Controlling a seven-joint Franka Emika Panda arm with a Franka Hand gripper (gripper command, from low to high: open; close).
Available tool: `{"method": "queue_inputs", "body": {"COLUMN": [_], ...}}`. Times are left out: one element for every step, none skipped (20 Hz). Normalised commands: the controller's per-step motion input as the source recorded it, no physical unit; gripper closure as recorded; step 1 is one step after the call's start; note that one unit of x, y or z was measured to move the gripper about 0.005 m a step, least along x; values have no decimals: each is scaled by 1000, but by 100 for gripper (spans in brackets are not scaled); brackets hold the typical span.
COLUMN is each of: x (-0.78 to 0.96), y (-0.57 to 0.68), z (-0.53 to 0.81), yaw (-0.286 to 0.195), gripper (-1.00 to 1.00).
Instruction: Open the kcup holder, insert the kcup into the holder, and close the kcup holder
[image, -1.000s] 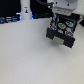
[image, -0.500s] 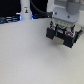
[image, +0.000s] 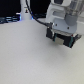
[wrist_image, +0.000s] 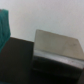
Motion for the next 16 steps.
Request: {"method": "queue_inputs", "body": {"x": [-538, -584, -554, -568, -541, -490, -446, -437, -441, -441, -469, -487, -483, -477, -446, -430], "y": [143, 260, 336, 340, 376, 440, 468, 448, 457, 484, 481, 471, 481, 473, 482, 495], "z": [-172, -88, -50, -28, -18, -7, 2, 2, 5, 4, 0, 0, -1, 5, 1, 3], "yaw": [233, 180, 153, 137, 125, 114, 117, 125, 124, 115, 112, 111, 110, 115, 118, 120], "gripper": [-100, -100, -100, -100, -100, -100, -100, -100, -100, -100, -100, -100, -100, -100, -100, -100]}}
